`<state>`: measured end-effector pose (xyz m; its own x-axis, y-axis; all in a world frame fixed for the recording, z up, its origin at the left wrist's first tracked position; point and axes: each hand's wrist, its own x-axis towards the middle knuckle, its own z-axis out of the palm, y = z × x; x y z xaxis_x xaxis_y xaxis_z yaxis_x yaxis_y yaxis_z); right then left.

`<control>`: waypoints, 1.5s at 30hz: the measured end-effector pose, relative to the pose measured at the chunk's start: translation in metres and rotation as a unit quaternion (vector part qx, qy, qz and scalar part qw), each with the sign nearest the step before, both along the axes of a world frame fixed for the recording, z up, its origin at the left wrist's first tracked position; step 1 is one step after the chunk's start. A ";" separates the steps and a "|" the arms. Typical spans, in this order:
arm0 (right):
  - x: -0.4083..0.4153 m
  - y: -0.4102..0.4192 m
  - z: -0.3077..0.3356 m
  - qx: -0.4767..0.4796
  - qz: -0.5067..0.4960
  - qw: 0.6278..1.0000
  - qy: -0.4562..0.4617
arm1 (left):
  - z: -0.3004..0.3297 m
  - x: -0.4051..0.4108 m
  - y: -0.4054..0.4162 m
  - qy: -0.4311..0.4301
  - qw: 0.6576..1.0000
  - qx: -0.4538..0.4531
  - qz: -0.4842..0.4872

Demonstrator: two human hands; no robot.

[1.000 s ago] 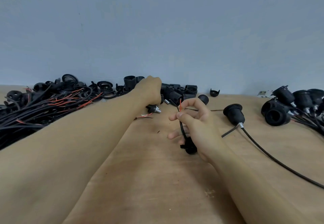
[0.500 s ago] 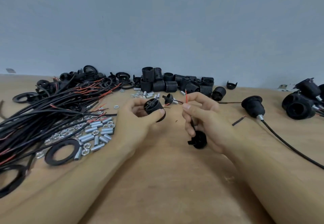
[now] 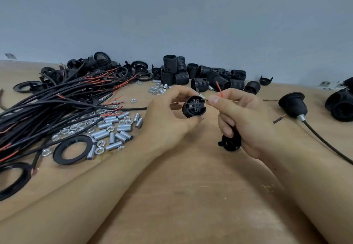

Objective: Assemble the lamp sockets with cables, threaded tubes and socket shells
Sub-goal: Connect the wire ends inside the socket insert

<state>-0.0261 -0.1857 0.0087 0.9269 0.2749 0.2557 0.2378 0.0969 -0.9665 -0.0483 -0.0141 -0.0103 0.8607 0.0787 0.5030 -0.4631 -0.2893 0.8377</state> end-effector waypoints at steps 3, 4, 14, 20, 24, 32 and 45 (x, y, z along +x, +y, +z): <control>-0.003 0.002 -0.001 -0.011 -0.021 0.999 -0.031 | -0.001 0.000 -0.003 0.019 1.000 -0.008 -0.014; -0.003 0.002 -0.001 -0.014 -0.023 0.999 -0.034 | -0.001 0.000 -0.004 0.029 0.999 -0.013 -0.025; -0.007 0.002 0.000 -0.052 0.000 0.998 -0.043 | 0.000 -0.004 -0.008 0.044 0.997 0.002 -0.064; -0.011 0.003 0.000 -0.104 -0.003 0.991 -0.086 | 0.002 -0.006 -0.009 0.047 0.997 0.004 -0.063; -0.012 0.005 -0.002 -0.116 -0.016 0.988 -0.104 | 0.003 -0.005 -0.009 0.045 0.998 0.001 -0.048; -0.010 0.006 -0.007 -0.096 -0.039 0.990 -0.091 | 0.001 -0.004 -0.008 0.034 0.999 0.008 -0.040; -0.014 0.009 -0.009 -0.187 -0.093 0.967 -0.143 | -0.005 0.000 -0.008 -0.008 0.997 0.075 0.001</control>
<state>-0.0400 -0.1769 0.0002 0.8749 0.2322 0.4251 0.4812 -0.3165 -0.8175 -0.0487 -0.0224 -0.0155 0.8524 0.0021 0.5228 -0.4757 -0.4118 0.7773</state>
